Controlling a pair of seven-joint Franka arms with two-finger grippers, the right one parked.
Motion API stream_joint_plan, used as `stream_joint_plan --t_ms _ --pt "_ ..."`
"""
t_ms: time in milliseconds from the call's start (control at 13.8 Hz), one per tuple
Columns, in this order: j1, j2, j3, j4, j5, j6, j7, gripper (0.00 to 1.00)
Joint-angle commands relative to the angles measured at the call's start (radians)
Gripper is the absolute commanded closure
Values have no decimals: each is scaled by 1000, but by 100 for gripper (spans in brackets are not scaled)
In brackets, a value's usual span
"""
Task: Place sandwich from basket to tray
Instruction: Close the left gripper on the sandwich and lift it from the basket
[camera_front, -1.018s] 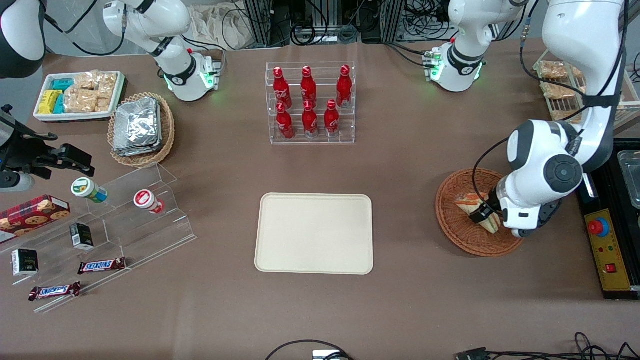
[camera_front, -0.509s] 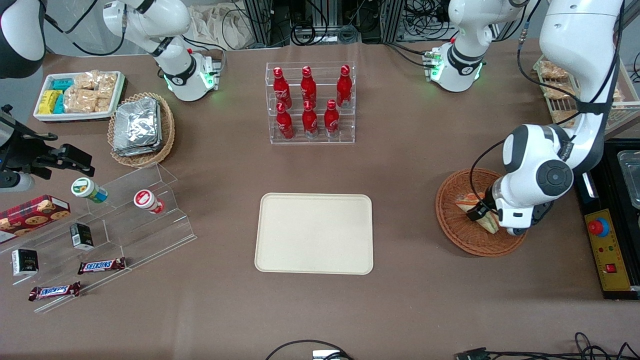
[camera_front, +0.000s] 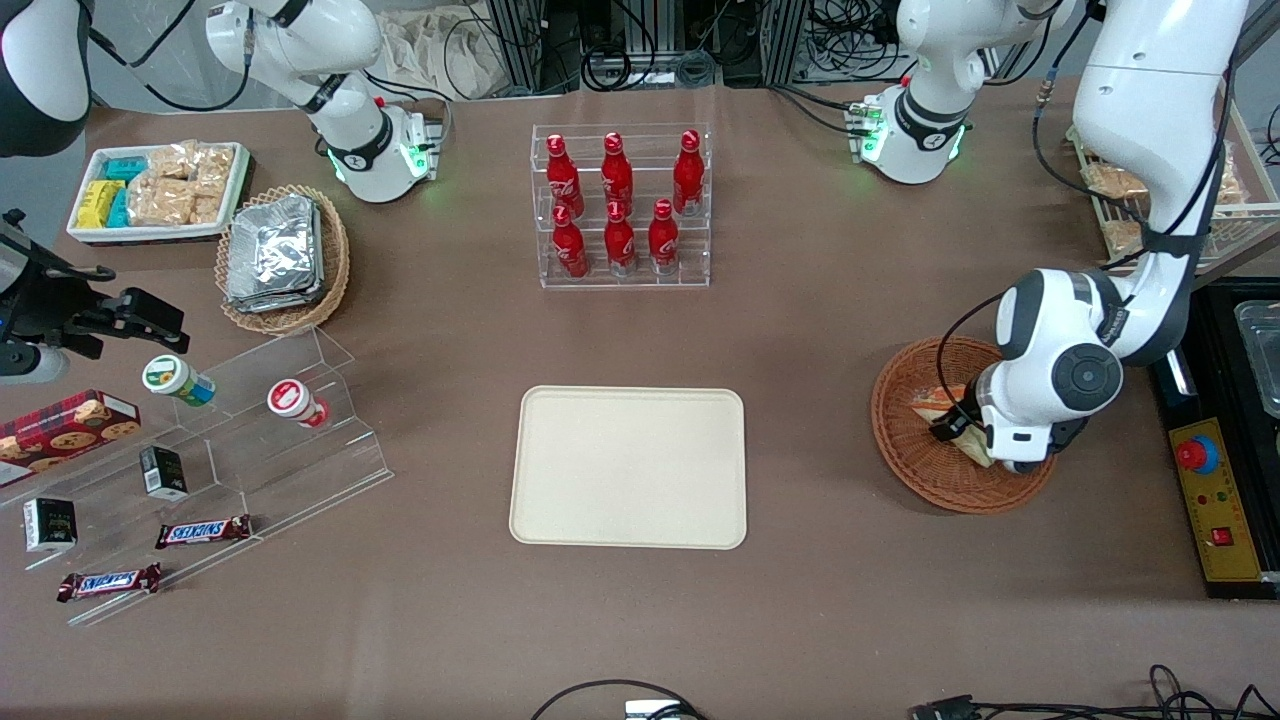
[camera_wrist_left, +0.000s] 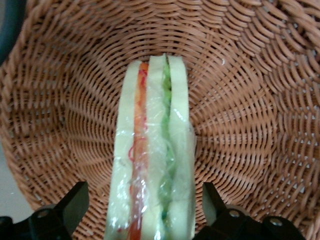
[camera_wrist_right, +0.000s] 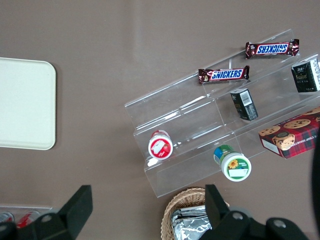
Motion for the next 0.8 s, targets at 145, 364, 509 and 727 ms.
stream_joint_plan --t_ms 145,364,509,727 --pt "-4 12 -4 54 24 -9 -110 100" --pt "-2 6 -5 135 23 -115 -93 100" --pt "-5 7 -10 250 18 -262 -91 100" --pt "-8 -22 -59 416 6 -492 -21 100"
